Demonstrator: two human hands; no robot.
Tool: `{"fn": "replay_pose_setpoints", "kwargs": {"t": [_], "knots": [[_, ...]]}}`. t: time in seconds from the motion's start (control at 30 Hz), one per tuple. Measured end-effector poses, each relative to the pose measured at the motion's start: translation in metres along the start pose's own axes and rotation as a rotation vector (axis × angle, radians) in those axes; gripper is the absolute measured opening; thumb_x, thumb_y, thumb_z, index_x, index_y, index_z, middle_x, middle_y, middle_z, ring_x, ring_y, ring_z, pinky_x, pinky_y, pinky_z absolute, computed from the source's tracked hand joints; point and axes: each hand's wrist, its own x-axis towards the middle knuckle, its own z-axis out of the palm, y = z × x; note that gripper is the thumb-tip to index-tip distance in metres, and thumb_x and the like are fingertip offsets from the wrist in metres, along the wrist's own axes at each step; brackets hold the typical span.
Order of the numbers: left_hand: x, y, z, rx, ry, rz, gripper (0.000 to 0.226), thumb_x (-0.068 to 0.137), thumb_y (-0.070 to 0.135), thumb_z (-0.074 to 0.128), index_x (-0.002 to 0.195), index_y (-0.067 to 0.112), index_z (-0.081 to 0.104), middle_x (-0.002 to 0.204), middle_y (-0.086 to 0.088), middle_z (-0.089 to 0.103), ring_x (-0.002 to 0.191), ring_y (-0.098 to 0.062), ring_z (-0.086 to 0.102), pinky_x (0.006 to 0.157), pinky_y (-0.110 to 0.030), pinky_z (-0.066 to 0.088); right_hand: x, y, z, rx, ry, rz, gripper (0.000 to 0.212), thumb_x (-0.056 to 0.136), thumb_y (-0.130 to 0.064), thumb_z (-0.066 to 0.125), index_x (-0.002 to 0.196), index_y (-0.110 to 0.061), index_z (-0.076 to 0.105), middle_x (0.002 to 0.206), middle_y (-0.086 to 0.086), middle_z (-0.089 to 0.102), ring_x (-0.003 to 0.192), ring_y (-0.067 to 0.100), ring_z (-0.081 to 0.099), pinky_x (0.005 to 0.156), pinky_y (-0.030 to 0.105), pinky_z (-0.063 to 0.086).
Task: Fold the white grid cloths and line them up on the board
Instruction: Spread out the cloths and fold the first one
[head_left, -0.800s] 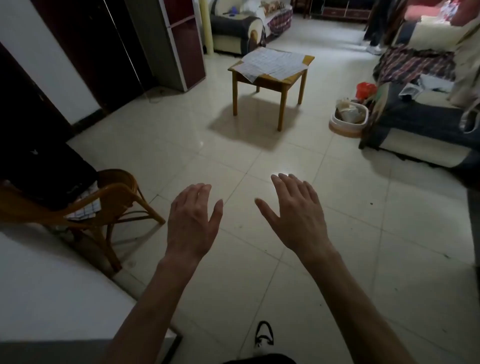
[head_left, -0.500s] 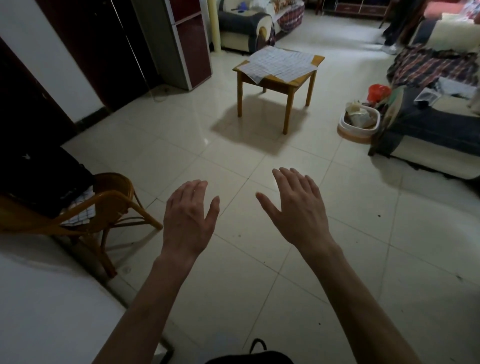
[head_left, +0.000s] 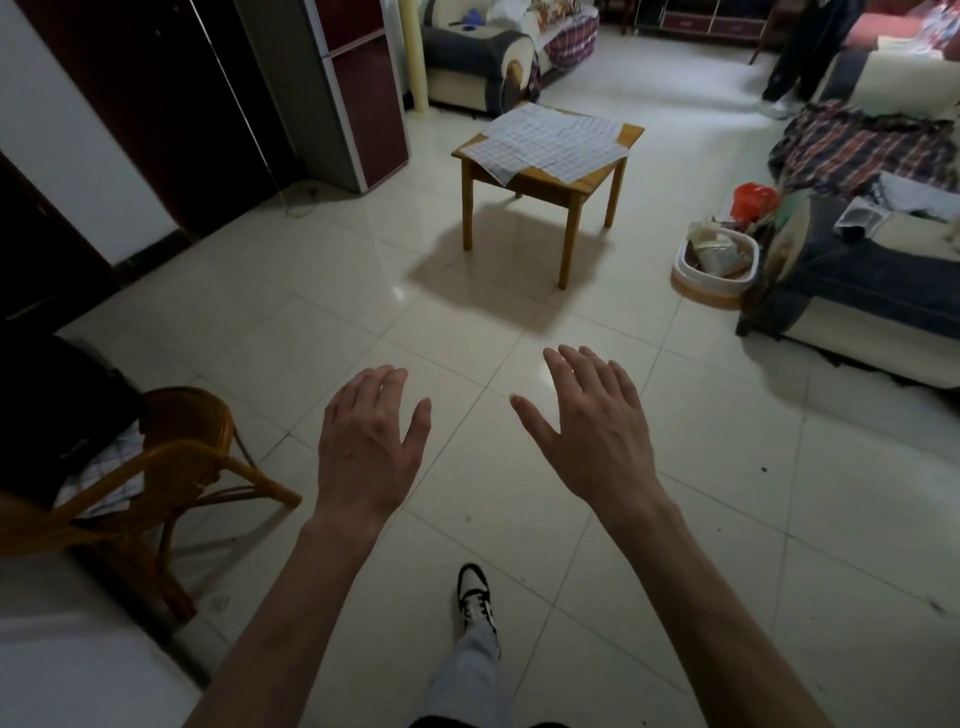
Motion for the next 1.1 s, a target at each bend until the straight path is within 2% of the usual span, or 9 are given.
{"fn": "replay_pose_setpoints", "kwargs": {"t": [0.5, 0.87, 1.1], "knots": [[0.232, -0.024, 0.074, -0.069, 0.002, 0.074, 0.057, 0.105, 0.048, 0.040, 0.138, 0.006, 0.061, 0.138, -0.015, 0.064, 0.132, -0.032, 0.057, 0.111, -0.050, 0.046, 0.216, 0.025, 0.038, -0.029, 0.017, 0.088, 0.078, 0.102, -0.070, 0.026, 0.154, -0.015, 0.043, 0.157, 0.007, 0.049, 0.151, 0.025, 0.039, 0.127, 0.043, 0.023], [0.345, -0.013, 0.131, -0.084, -0.057, 0.121, 0.060, 0.106, 0.050, 0.036, 0.139, 0.006, 0.059, 0.139, -0.015, 0.064, 0.133, -0.031, 0.057, 0.111, -0.049, 0.047, 0.321, 0.062, 0.072, -0.021, -0.001, 0.123, 0.076, 0.103, -0.070, 0.028, 0.154, -0.016, 0.043, 0.158, 0.007, 0.048, 0.151, 0.024, 0.039, 0.126, 0.040, 0.019], [0.442, 0.015, 0.178, -0.081, -0.060, 0.132, 0.058, 0.105, 0.049, 0.038, 0.139, 0.007, 0.060, 0.139, -0.014, 0.063, 0.133, -0.030, 0.056, 0.111, -0.049, 0.046, 0.412, 0.114, 0.094, 0.000, -0.009, 0.153, 0.076, 0.103, -0.069, 0.029, 0.155, -0.016, 0.043, 0.157, 0.007, 0.049, 0.150, 0.025, 0.040, 0.126, 0.043, 0.023]]}}
